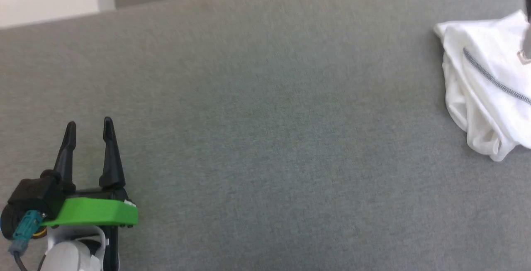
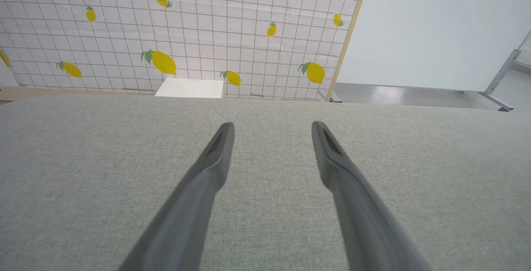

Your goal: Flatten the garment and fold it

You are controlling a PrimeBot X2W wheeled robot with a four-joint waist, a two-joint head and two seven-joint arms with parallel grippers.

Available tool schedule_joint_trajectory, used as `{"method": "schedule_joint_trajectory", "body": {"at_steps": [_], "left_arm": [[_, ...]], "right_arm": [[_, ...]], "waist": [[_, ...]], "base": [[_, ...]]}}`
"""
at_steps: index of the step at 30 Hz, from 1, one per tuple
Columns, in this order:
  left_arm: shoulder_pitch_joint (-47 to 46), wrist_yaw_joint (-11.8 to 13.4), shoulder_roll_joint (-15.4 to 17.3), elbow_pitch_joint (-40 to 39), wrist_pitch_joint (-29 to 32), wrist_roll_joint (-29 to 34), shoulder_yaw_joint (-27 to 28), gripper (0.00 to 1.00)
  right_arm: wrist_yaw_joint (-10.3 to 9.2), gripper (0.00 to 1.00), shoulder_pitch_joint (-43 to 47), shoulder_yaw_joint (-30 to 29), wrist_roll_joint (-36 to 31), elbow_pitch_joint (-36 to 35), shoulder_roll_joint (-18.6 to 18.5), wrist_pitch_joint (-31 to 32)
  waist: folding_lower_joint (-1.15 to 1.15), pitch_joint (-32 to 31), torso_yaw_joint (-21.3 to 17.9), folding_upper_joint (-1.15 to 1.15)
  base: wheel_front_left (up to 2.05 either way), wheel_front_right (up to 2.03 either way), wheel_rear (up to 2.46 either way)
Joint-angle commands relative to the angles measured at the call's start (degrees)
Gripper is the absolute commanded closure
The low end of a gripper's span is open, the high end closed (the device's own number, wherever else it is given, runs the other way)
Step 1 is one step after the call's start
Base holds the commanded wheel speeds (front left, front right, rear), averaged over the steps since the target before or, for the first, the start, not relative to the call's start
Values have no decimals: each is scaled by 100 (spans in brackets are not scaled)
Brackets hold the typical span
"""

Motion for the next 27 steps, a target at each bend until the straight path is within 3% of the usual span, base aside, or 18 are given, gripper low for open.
{"method": "schedule_joint_trajectory", "body": {"at_steps": [1,6,15,20,27], "left_arm": [[53,37,-21,48,-42,-32,-3,0],[107,133,-99,144,-74,-75,39,0],[118,246,-216,163,-108,-157,67,0],[129,280,-246,195,-129,-161,56,0],[129,330,-313,295,-162,-128,3,0]], "right_arm": [[-11,0,127,36,144,-153,170,-182],[-11,0,475,112,506,-777,835,-853],[-11,0,1367,92,457,-1248,1963,-2165],[-11,0,1996,-110,569,-1174,2114,-2970],[-11,0,2885,-266,849,-1102,2118,-3356]], "waist": [[0,-675,366,0],[0,-1053,620,0],[0,-1375,966,0],[0,-1444,1096,0],[0,-1563,1183,0]], "base": [[0,0,0],[0,0,0],[0,0,0],[0,0,0],[0,0,0]]}}
